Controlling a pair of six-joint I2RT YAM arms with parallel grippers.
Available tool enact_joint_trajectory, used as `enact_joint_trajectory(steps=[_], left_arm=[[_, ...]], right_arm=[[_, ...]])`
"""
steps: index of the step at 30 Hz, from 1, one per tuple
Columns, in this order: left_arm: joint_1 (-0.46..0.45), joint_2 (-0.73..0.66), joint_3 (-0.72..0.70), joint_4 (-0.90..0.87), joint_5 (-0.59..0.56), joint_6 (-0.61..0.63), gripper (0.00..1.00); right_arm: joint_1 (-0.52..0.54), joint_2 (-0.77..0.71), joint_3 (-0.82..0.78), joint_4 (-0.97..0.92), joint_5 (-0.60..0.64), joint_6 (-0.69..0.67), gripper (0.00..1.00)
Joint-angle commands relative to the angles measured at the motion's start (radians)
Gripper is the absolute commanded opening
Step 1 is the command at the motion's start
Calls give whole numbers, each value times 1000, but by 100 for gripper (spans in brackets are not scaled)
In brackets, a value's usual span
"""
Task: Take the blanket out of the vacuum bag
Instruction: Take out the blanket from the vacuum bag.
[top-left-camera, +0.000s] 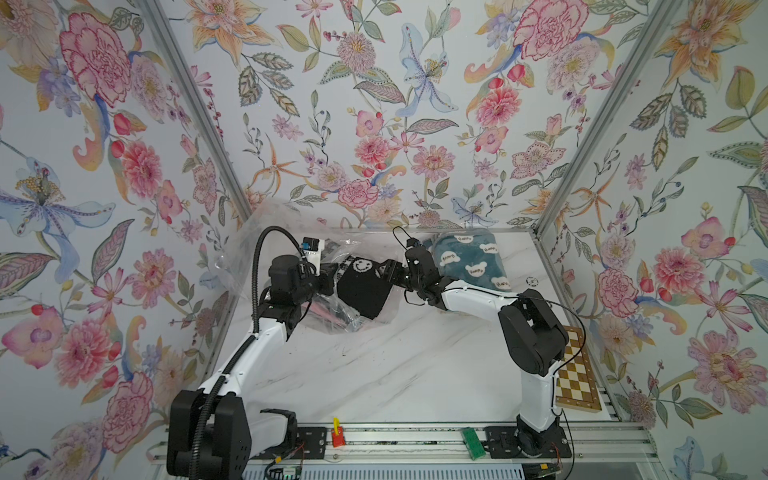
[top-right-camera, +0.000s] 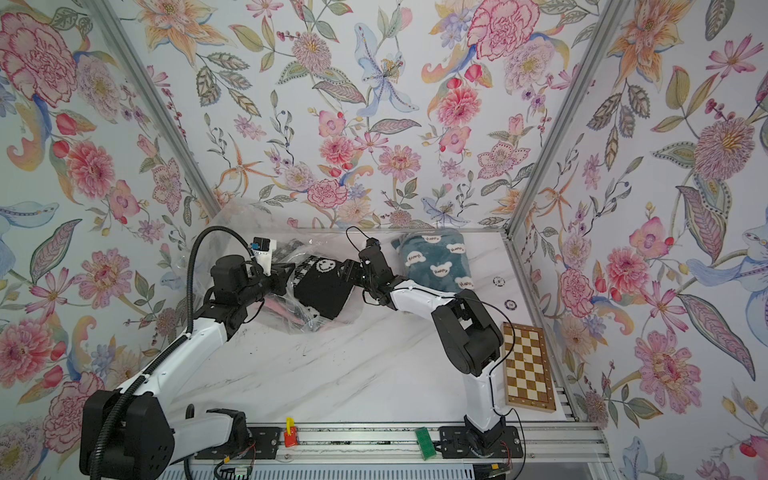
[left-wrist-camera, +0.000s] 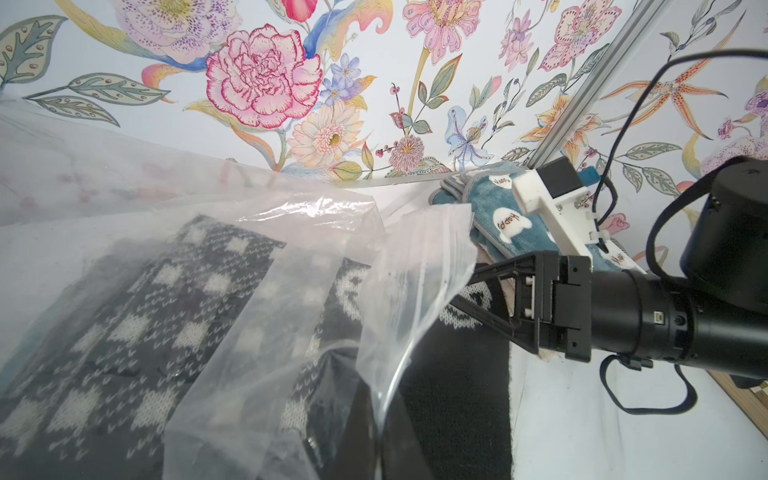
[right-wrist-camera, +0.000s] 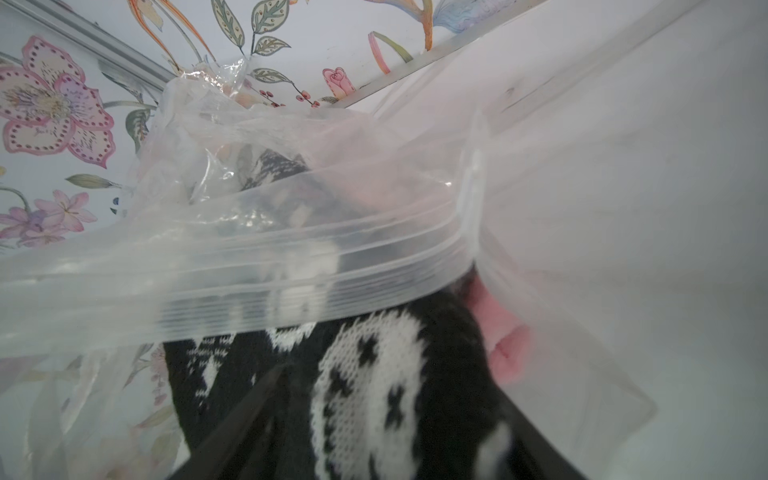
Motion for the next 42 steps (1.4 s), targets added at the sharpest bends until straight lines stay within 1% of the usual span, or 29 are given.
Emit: enact_joint_trajectory(steps=[1, 4, 7, 13, 17, 21, 28, 31, 34, 39, 42], left_arm=[[10, 9, 18, 19, 3, 1, 3], [9, 6, 17, 23, 10, -2, 3], [9, 3, 16, 24, 11, -4, 3], [10, 3, 15, 27, 16, -7, 3], [9, 5, 15, 27, 17, -8, 3], [9, 5, 13, 27, 16, -8, 3], [8, 5, 15, 26, 17, -7, 3], [9, 0, 13, 26, 17, -7, 3], [8, -2, 13, 26, 19, -8, 3], [9, -8, 12, 31, 23, -11, 3], [8, -8, 12, 32, 26, -14, 3]], right_arm=[[8, 12, -24, 46, -1, -30, 86], [3, 20, -38, 36, -33, -39, 94], [5, 17, -78, 42, -28, -43, 100], [10, 16, -161, 101, -33, -26, 99], [8, 37, -218, 259, -115, 9, 99], [23, 45, -239, 374, -152, 34, 99], [61, 103, -211, 460, -191, 133, 99], [72, 115, -207, 461, -191, 158, 99], [78, 110, -205, 408, -188, 171, 99], [89, 33, -284, 340, -96, 155, 99], [84, 23, -297, 322, -94, 161, 99]])
